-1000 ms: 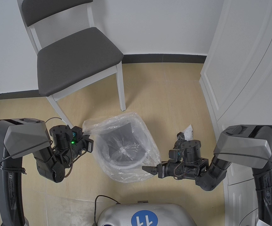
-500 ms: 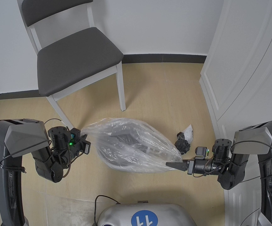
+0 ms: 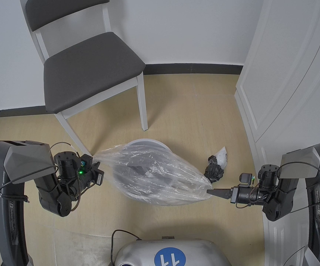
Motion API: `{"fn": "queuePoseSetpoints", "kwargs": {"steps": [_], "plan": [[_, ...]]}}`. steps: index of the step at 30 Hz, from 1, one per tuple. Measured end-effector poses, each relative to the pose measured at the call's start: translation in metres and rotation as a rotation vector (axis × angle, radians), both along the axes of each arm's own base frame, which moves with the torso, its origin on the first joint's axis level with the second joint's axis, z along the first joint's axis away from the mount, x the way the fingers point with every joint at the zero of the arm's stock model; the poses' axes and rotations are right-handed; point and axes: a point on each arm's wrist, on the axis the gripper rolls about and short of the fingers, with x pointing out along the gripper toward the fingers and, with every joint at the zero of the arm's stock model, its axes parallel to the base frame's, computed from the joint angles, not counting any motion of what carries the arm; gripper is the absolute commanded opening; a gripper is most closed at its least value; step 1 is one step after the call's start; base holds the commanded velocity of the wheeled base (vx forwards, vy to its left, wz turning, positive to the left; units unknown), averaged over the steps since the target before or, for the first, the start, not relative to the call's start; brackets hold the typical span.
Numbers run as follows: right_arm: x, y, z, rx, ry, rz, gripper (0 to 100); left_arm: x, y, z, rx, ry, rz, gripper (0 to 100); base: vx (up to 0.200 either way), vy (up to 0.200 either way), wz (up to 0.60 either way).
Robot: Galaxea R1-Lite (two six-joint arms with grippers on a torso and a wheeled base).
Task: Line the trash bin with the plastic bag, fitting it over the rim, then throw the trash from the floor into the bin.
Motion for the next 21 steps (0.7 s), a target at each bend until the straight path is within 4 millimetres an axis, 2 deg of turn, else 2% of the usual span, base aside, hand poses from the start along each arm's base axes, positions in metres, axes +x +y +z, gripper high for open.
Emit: {"fn": "queuePoseSetpoints", "kwargs": {"steps": [7, 11, 16, 19, 21], "plan": [[0.001, 0.001, 0.021, 0.005, -0.055, -0.008, 100, -0.009, -0.004, 0.012, -0.004, -0.013, -0.019, 0, 0.0, 0.0, 0.0], [-0.002, 0.003, 0.045, 0.012, -0.117, -0.005, 100, -0.022, -0.01, 0.024, -0.007, -0.016, -0.056, 0, 0.0, 0.0, 0.0], [-0.007, 0.004, 0.076, -0.011, -0.256, 0.003, 100, -0.034, -0.019, 0.034, -0.01, -0.022, -0.096, 0, 0.0, 0.0, 0.0], [-0.004, 0.003, 0.082, -0.059, -0.35, -0.021, 100, -0.035, -0.02, 0.036, -0.01, -0.026, -0.1, 0, 0.0, 0.0, 0.0], [0.0, 0.002, 0.085, -0.106, -0.407, -0.096, 100, -0.035, -0.021, 0.036, -0.012, -0.029, -0.102, 0, 0.0, 0.0, 0.0]]}}
